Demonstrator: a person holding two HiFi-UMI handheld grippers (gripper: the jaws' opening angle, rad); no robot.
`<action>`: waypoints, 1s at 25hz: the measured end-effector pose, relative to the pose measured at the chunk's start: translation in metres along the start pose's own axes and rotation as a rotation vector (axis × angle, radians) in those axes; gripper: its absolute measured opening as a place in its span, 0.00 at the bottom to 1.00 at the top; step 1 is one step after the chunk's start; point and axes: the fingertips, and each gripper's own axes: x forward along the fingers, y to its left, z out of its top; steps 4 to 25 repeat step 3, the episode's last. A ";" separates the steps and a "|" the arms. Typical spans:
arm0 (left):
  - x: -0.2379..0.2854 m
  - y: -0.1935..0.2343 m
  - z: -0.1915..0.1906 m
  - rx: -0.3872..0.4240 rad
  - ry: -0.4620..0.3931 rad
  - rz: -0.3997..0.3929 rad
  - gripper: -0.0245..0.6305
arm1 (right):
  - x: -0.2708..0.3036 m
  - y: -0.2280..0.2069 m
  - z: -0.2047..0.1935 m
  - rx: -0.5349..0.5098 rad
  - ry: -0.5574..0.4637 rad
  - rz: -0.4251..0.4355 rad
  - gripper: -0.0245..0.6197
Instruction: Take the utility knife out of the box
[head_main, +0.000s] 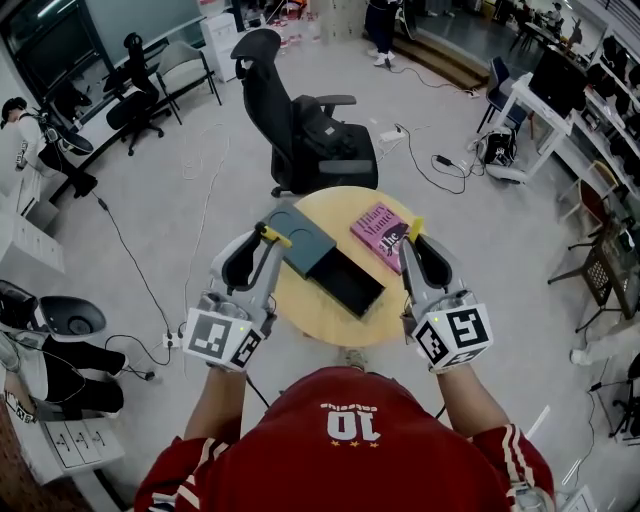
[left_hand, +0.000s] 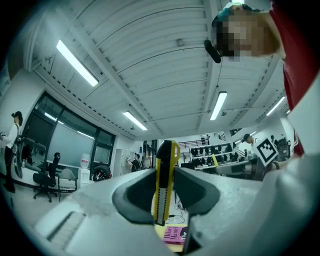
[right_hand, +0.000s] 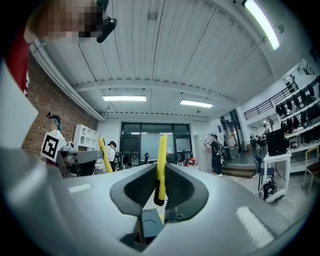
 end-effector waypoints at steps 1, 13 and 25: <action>0.000 0.000 0.000 -0.001 0.000 0.000 0.23 | 0.000 0.000 0.000 0.000 0.001 -0.001 0.11; 0.001 0.001 0.001 -0.003 -0.002 0.000 0.23 | -0.001 -0.001 0.000 0.000 0.002 -0.003 0.11; 0.001 0.001 0.001 -0.003 -0.002 0.000 0.23 | -0.001 -0.001 0.000 0.000 0.002 -0.003 0.11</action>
